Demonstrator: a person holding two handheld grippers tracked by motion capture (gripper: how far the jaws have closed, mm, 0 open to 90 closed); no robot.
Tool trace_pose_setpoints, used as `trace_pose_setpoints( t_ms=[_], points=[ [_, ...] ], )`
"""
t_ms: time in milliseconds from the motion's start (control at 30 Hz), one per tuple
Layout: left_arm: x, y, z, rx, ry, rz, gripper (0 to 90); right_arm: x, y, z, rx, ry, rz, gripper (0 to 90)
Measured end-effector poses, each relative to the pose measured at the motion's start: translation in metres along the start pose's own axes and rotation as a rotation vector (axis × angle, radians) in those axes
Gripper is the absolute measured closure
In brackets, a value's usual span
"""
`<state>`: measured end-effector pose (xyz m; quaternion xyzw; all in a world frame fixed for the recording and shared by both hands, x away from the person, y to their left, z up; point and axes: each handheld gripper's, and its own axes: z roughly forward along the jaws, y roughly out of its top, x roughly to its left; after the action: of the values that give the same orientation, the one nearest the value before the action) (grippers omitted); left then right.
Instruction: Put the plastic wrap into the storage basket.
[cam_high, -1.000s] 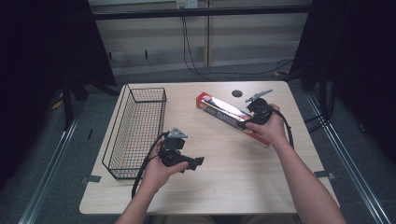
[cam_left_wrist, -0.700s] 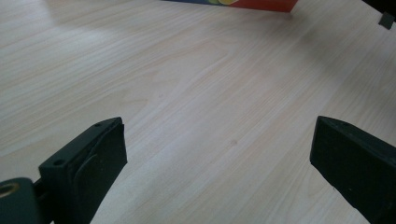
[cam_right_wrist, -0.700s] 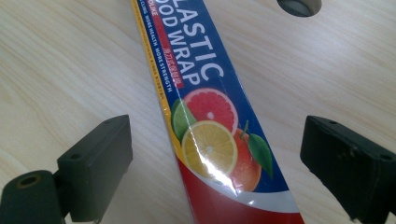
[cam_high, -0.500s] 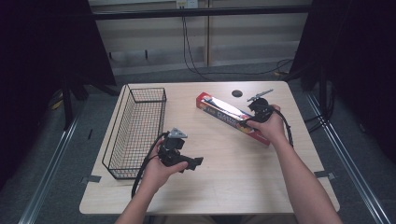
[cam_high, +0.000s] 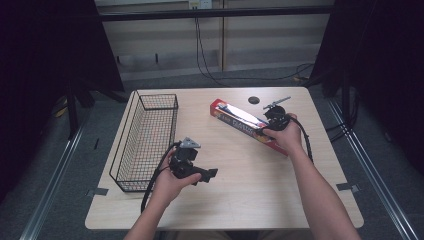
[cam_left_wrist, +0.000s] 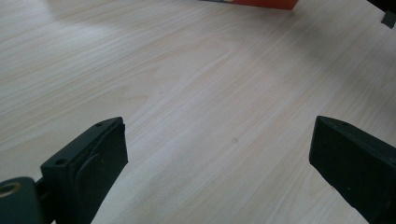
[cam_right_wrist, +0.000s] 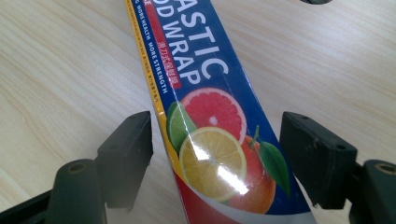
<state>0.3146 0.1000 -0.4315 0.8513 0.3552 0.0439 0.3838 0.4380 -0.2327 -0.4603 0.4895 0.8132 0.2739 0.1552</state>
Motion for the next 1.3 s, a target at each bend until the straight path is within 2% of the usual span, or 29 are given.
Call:
trace_pose_setpoints(
  t_ms=[167,300,400,500,567,667,700,767,800,867,1067,1133,1167,1300],
  points=[
    [0.000,0.000,0.001,0.008,-0.002,0.004,4.6,0.000,-0.001,0.003,0.001,-0.005,-0.004,28.4],
    [0.000,-0.001,0.003,0.014,-0.003,0.005,4.7,0.000,-0.001,0.005,-0.004,-0.006,-0.032,28.8],
    [-0.001,-0.001,0.004,0.016,-0.003,0.003,4.7,0.002,-0.002,0.007,0.018,-0.020,-0.061,28.7],
    [-0.001,-0.001,0.005,0.018,-0.004,0.003,4.8,0.002,-0.002,0.007,0.022,-0.018,-0.058,28.9],
    [-0.001,-0.001,0.005,0.020,-0.002,0.002,4.8,0.001,-0.002,0.007,0.022,-0.014,-0.082,29.7],
    [0.000,-0.002,0.006,0.027,-0.003,0.007,4.8,0.001,-0.002,0.007,0.026,-0.009,-0.076,30.1],
    [0.000,-0.002,0.006,0.025,-0.007,0.003,4.9,0.001,0.000,0.007,0.044,-0.013,-0.088,30.8],
    [0.000,-0.002,0.006,0.033,-0.011,0.005,4.9,0.006,0.005,0.008,0.104,-0.042,-0.153,31.5],
    [0.000,-0.002,0.005,0.037,-0.009,0.008,4.9,0.007,0.006,0.008,0.109,-0.052,-0.167,31.7],
    [0.000,-0.002,0.005,0.040,-0.008,0.007,5.0,0.007,0.007,0.009,0.115,-0.040,-0.165,31.9],
    [0.001,-0.003,0.005,0.037,-0.008,0.003,5.1,0.003,0.007,0.008,0.091,-0.007,-0.099,32.4],
    [0.001,-0.003,0.005,0.038,-0.006,0.004,5.2,0.003,0.007,0.007,0.097,-0.002,-0.098,32.9],
    [0.001,-0.003,0.005,0.040,-0.007,0.004,5.2,0.004,0.008,0.007,0.103,-0.001,-0.081,34.3],
    [0.001,-0.003,0.006,0.042,-0.006,0.001,5.4,0.007,0.010,0.006,0.100,0.024,-0.086,42.1]
  ],
)
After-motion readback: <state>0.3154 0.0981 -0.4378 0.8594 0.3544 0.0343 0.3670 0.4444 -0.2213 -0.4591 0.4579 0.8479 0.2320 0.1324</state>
